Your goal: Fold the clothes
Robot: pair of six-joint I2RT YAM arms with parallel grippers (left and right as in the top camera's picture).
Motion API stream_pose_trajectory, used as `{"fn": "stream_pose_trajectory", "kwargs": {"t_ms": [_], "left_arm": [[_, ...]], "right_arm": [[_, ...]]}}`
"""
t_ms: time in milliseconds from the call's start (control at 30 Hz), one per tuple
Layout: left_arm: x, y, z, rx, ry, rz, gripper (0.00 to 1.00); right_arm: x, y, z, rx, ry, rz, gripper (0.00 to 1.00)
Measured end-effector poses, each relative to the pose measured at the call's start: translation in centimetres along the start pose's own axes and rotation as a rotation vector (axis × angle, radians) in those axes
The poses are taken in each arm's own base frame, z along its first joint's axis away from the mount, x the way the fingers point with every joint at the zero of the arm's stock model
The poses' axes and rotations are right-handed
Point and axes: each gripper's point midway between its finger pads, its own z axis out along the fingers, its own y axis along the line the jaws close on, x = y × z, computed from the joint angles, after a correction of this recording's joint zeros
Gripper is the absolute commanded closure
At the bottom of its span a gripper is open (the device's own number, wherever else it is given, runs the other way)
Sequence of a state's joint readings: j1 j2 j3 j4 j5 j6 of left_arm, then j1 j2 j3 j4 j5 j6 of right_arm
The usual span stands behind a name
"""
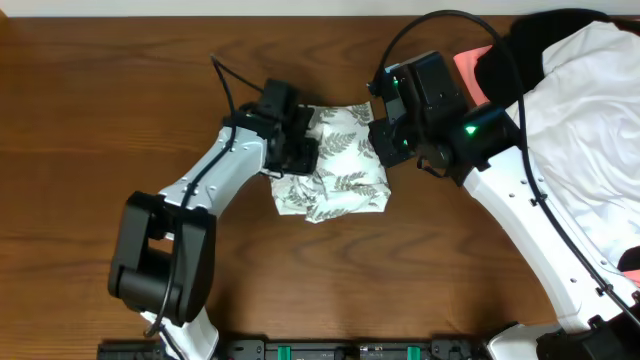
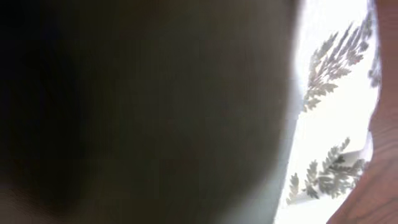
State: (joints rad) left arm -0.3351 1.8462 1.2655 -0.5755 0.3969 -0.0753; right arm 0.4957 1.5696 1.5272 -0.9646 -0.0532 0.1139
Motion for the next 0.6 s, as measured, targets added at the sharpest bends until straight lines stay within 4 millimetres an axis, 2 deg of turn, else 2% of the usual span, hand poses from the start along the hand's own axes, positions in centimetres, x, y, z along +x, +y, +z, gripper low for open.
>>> {"fn": "stream_pose_trajectory", "kwargs": {"t_ms": [233,300,400,600], "left_arm": [[-3.6,1.3,-6.1,-0.078,-0.205,0.012,0.94],[-4.0,1.9,-6.6,-0.1,-0.226,0.003,0.95],[-3.9,3.6,-6.0,-0.148,-0.212,-0.022,0.94],[-1.6,7.2,-2.6,-0.225,-0.082,-0.096,0.94]], "right_arm": [[0.0,0.0,0.0,0.0,0.0,0.0,0.58],[0.0,0.0,0.0,0.0,0.0,0.0,0.59],[0.1,0.0,0.0,0.001,0.006,0.0,0.59],[0.5,-0.1,0.0,0.003,0.02,0.001,0.59]]}}
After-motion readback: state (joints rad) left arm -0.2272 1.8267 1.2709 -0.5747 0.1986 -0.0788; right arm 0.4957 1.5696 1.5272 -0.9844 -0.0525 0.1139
